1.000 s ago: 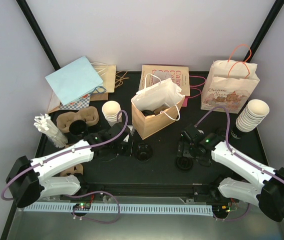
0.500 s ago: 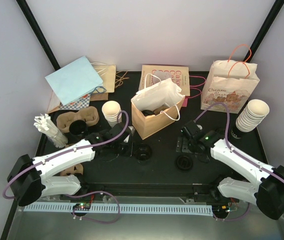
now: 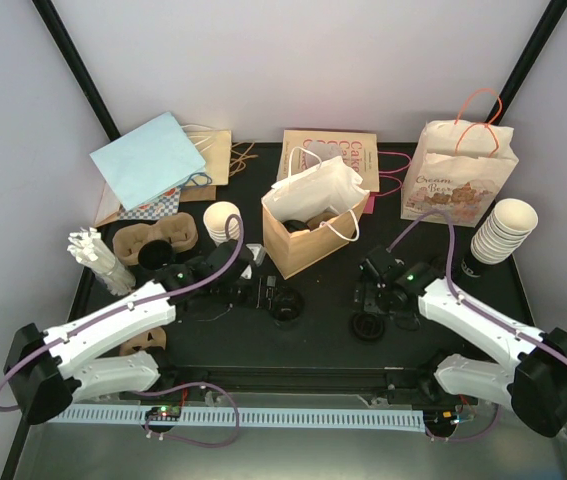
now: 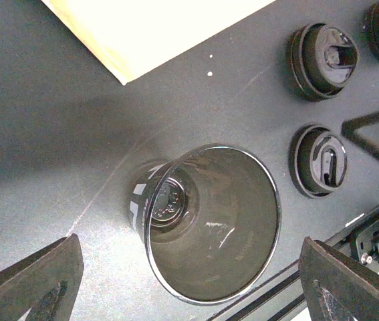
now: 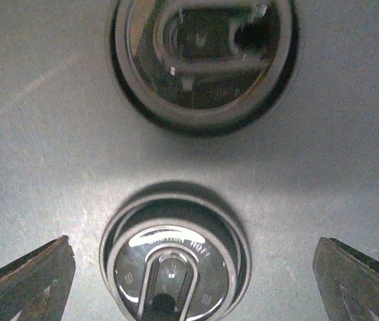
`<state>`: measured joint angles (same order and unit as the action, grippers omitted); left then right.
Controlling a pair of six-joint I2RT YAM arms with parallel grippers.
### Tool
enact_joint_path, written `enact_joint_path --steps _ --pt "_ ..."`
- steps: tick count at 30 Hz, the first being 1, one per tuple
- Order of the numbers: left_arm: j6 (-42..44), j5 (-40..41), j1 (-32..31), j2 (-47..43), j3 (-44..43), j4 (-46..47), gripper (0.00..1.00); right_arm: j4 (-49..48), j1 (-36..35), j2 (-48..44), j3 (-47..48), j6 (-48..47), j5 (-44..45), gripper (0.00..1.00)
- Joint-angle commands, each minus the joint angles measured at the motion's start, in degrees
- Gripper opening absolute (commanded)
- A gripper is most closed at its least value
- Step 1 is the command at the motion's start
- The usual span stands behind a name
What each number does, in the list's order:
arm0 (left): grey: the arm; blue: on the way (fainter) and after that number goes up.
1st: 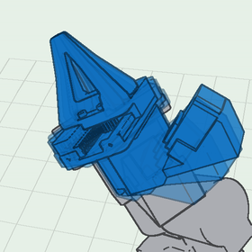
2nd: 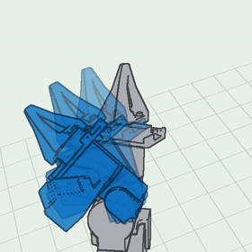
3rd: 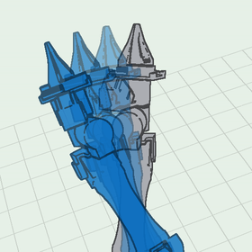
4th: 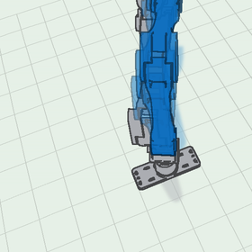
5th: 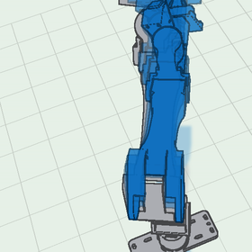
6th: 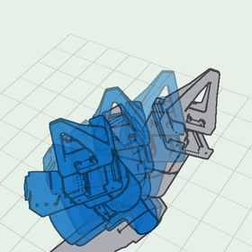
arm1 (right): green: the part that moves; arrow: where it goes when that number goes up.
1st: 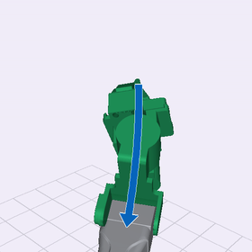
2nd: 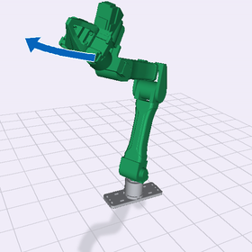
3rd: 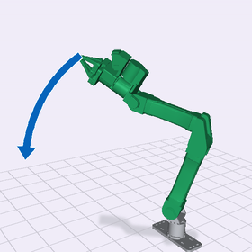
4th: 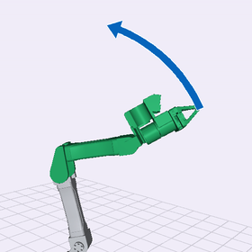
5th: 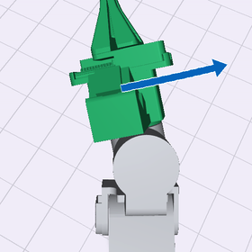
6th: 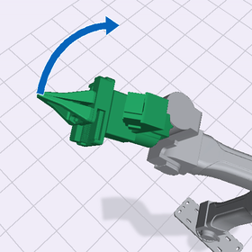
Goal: Pack the takeout coffee
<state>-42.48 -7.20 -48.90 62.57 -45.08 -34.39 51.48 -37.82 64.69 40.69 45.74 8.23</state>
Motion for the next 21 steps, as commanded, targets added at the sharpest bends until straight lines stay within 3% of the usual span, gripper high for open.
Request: enact_joint_path --steps 1,4,16,21 --pt "0.99 2.29 -0.55 -2.72 -3.49 -2.81 0.92 -0.73 -2.22 -1.17 -3.11 4.06 -4.37 1.0" --pt "1.71 2.51 -0.53 -4.18 -3.51 -2.79 0.99 -2.3 -2.91 -2.48 -4.8 5.96 -6.22 1.0" --pt "2.39 6.91 0.03 -9.0 -0.16 -3.57 0.99 -2.88 -5.32 -2.04 -6.62 9.44 -5.03 0.83" --pt "2.63 7.24 0.1 -9.18 -0.1 -4.36 0.99 -4.16 -5.81 -0.31 -6.85 9.71 -5.66 0.84"
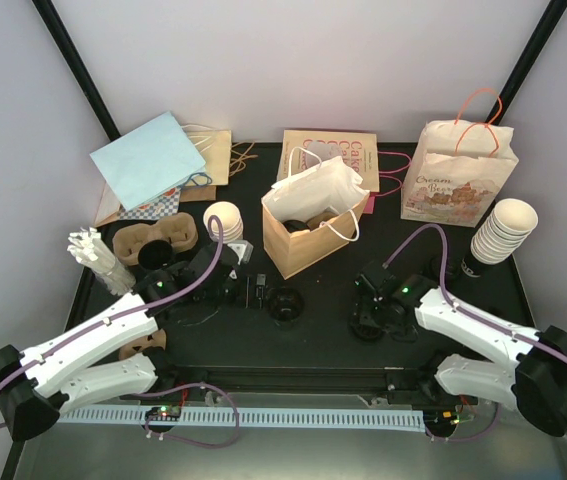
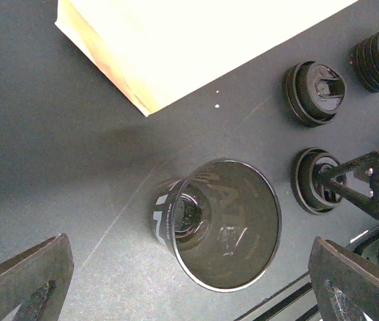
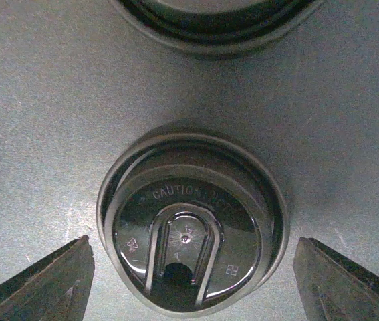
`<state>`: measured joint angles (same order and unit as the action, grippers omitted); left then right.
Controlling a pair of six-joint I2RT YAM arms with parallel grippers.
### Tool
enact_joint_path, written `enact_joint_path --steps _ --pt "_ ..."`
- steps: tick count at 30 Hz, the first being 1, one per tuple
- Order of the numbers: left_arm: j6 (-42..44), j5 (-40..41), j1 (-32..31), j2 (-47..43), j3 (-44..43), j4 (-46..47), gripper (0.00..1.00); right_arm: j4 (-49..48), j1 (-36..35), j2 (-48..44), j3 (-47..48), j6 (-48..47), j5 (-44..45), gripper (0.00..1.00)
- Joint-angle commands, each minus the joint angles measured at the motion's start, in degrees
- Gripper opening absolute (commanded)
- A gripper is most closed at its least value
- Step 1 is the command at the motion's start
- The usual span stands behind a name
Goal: Pack the takeout coffee
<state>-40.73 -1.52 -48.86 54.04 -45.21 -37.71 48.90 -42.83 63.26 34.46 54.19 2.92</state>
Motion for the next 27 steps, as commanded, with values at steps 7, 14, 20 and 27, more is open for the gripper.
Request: enact_joint_path --steps 7,14,20,27 --pt "0.98 0.9 0.17 -0.28 0.15 -0.85 0.99 -0.67 -2.79 4.41 0.57 1.75 2.29 0.85" --pt "1.34 0.75 0.22 0.26 -0.27 -1.38 0.99 -1.03 -4.4 6.95 1.56 2.21 3.06 0.85" --pt "1.34 0.81 0.26 0.27 -0.27 -1.62 0.99 -0.85 -5.43 8.87 2.72 2.1 3.74 0.85" --pt "1.27 0.29 0.25 0.36 -0.19 -1.85 0.99 0.81 -5.81 6.1 4.45 2.14 5.8 0.86"
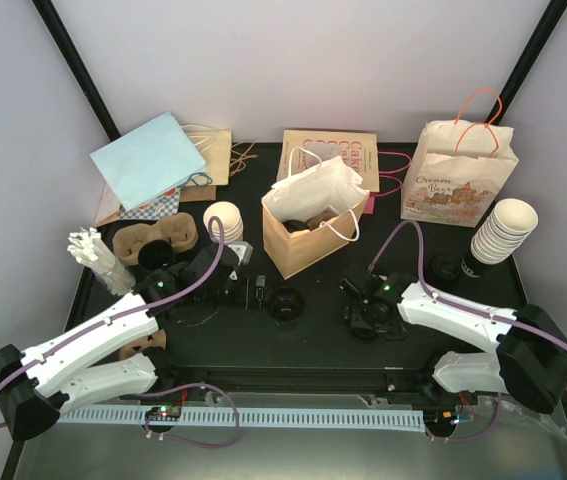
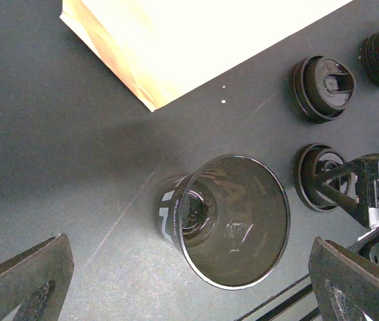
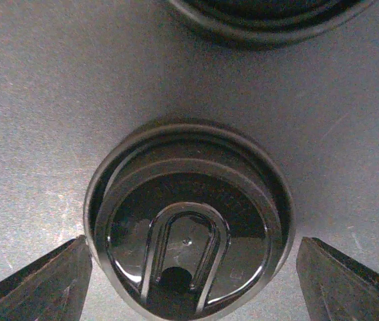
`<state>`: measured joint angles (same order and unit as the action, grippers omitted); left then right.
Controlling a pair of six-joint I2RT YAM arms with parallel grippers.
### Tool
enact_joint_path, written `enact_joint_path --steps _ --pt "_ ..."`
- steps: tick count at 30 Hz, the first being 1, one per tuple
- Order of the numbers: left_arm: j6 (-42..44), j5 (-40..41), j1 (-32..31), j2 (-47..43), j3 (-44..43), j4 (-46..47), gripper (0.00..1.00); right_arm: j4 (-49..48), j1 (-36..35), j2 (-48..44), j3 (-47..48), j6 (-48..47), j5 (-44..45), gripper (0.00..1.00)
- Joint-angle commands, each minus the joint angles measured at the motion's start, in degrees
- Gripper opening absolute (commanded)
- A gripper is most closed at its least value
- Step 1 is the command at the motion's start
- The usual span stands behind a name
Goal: Pack the takeout coffee
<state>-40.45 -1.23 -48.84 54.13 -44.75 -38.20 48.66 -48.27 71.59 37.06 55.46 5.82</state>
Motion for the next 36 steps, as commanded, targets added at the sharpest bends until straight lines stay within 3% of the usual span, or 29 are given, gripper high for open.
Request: enact_joint_path --steps 1,36 --pt "0.98 -0.02 0.24 0.32 -0.68 -1.42 0.99 1.2 -0.35 -3.04 1.87 1.02 3.22 0.86" --pt "1.27 0.11 0.37 1.32 -0.84 -1.9 0.99 -4.11 -0.47 4.28 -0.98 0.06 1.27 0.83"
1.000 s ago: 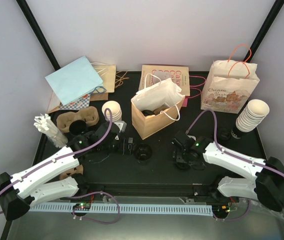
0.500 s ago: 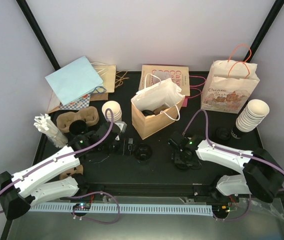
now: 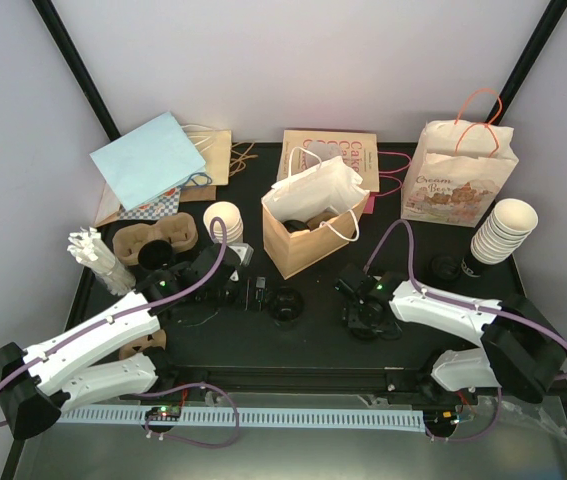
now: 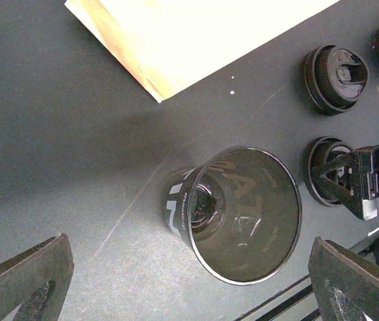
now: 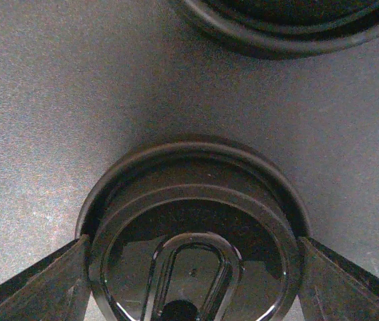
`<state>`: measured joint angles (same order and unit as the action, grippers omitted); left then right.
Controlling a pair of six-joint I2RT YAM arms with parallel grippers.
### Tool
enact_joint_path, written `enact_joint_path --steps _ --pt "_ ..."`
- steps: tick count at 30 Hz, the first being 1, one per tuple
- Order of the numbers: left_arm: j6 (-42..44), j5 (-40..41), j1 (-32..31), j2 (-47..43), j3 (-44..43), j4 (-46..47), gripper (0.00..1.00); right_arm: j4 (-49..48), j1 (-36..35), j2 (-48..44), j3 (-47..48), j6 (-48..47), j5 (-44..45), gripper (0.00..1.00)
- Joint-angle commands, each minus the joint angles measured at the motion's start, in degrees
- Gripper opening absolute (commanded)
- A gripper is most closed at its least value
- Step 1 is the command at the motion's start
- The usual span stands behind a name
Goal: Pack the takeout coffee
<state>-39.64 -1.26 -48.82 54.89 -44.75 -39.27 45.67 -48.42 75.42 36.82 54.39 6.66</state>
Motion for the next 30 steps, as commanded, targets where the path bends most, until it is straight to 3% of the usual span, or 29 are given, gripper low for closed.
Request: enact_joint_path --steps 1,15,25,30 --pt "0.43 0.12 0.38 0.53 -0.84 -0.81 0.99 -1.07 -0.33 0.51 -0.66 1.1 0.35 0.82" --pt "0.53 -0.85 0.38 1.24 -0.49 -0.18 0.99 5.17 -4.92 -8.9 3.94 -2.22 4.73 0.8" --pt "-0.37 -1.83 0.63 2.22 0.77 1.18 0.99 9.13 -21.39 -3.71 15.74 -1.62 9.96 0.77" --pt "-1.15 -2.23 1.99 -0.29 3.16 3.37 0.99 6.66 -25.38 -2.09 18.9 -4.36 9.95 0.78"
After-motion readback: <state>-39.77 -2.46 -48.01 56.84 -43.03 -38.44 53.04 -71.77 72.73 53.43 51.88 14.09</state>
